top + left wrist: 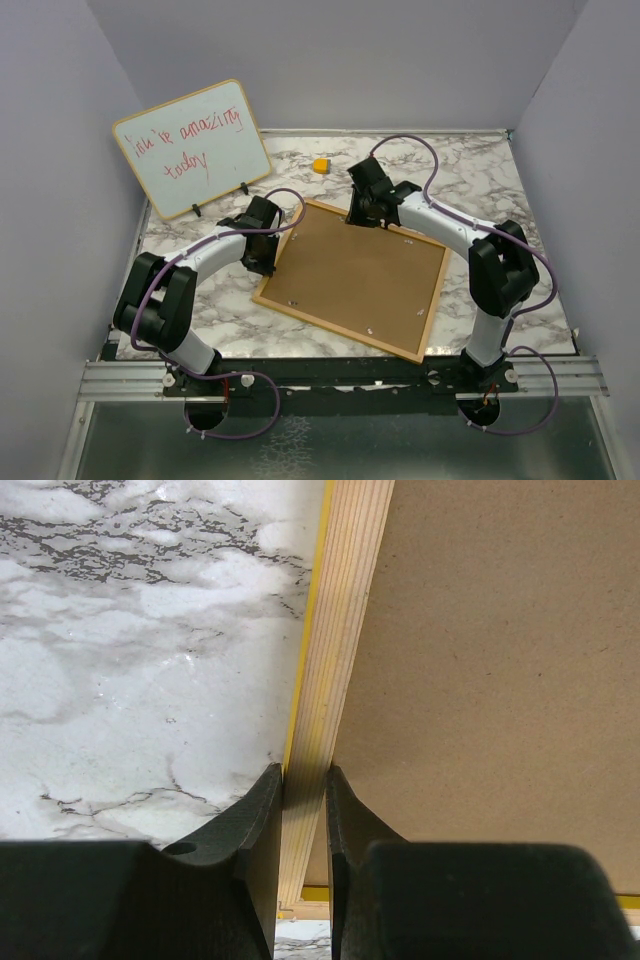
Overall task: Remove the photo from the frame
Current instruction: Release the photo frame item from the photo frame.
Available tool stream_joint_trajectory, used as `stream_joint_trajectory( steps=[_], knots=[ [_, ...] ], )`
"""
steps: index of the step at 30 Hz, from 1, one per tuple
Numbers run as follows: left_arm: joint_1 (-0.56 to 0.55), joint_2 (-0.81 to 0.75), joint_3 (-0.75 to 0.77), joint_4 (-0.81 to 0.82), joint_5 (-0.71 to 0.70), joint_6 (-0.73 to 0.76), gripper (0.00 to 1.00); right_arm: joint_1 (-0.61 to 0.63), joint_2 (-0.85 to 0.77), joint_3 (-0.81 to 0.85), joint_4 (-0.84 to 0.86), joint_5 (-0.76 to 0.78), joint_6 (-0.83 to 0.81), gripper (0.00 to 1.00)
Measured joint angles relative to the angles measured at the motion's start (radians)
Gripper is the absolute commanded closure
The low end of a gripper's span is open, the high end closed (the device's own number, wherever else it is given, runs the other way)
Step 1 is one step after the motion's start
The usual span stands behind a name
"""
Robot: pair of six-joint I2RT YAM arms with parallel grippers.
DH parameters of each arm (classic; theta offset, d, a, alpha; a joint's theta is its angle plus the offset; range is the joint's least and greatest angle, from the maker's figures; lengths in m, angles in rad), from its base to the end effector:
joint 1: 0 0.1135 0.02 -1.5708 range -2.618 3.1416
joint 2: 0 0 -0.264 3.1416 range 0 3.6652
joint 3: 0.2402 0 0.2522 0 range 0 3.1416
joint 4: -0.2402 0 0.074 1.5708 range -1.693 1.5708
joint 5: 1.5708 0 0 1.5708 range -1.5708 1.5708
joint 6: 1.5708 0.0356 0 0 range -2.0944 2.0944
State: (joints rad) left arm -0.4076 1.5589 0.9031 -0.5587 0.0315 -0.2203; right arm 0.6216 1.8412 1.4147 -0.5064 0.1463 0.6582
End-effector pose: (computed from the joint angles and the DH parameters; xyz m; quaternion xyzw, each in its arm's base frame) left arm 0.2620 -0.1143 0.1730 0.0948 0.9795 -0.0695 0.1637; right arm 0.3310 0.2307 0.2335 0.0402 0.9464 0.1311 0.2923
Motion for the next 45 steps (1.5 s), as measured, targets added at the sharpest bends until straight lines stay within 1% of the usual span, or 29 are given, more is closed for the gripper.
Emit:
stream_joint_trajectory(
  steps=[13, 30, 45],
  knots=[
    [0.0, 0.0, 0.0, 0.0, 0.0, 0.0, 0.9, 0.0, 0.016, 0.005, 0.004, -0.034, -0.006, 0.99],
    [0.0, 0.004, 0.004, -0.004, 0.0, 0.0, 0.91, 0.0, 0.017, 0.014, -0.012, -0.037, -0.033, 1.0],
    [0.0, 0.004, 0.004, -0.004, 0.0, 0.0, 0.91, 0.0, 0.019, 0.023, -0.023, -0.07, -0.058, 1.0]
  ],
)
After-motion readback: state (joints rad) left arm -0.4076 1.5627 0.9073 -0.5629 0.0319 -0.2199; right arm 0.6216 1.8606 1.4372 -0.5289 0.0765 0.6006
